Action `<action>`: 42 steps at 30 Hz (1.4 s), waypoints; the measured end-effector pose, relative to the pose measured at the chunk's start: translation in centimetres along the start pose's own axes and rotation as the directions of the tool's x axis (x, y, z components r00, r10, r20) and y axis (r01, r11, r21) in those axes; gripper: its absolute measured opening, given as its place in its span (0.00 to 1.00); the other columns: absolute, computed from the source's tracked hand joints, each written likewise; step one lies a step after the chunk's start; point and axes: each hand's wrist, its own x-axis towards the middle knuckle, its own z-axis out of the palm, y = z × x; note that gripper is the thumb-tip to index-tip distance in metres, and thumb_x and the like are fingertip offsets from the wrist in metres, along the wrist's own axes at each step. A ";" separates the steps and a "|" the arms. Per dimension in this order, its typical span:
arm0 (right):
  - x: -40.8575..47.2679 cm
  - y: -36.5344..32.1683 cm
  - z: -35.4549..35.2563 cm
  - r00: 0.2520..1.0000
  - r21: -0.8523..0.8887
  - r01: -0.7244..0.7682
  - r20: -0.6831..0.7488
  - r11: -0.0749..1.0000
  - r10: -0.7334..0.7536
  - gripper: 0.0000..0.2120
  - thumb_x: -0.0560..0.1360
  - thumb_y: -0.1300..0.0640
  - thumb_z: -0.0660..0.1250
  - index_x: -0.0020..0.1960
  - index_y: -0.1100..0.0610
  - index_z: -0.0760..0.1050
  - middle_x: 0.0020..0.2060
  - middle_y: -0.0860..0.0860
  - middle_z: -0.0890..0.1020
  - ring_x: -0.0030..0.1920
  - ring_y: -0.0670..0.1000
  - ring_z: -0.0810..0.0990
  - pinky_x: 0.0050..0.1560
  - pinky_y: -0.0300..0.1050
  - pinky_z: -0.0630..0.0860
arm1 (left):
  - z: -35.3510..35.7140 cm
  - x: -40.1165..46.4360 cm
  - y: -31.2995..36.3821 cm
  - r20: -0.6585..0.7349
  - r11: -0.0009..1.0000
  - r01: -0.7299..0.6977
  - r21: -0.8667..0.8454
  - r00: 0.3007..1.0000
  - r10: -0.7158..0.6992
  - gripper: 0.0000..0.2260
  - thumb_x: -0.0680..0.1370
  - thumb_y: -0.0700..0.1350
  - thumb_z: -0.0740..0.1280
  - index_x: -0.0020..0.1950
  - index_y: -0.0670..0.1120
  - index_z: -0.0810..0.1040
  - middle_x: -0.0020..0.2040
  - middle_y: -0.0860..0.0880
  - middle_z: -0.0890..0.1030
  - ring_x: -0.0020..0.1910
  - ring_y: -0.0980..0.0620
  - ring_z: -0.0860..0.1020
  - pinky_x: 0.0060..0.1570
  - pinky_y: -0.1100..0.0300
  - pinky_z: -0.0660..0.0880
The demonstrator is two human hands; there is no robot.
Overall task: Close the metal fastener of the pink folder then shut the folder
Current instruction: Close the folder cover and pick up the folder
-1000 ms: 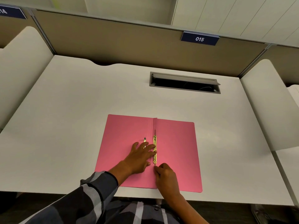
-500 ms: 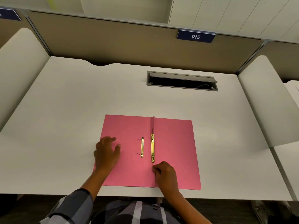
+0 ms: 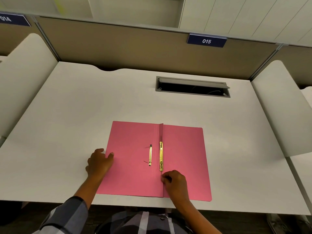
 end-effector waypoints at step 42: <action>0.9 -0.7 -16.2 0.965 0.928 -0.263 0.252 0.263 0.077 0.30 0.82 0.37 0.58 0.66 0.61 0.80 0.62 0.62 0.84 0.62 0.65 0.83 0.64 0.64 0.78 | 4.0 -14.7 12.6 0.377 0.897 -0.225 -0.381 0.848 0.372 0.11 0.84 0.57 0.65 0.61 0.53 0.82 0.57 0.54 0.86 0.57 0.54 0.84 0.64 0.50 0.81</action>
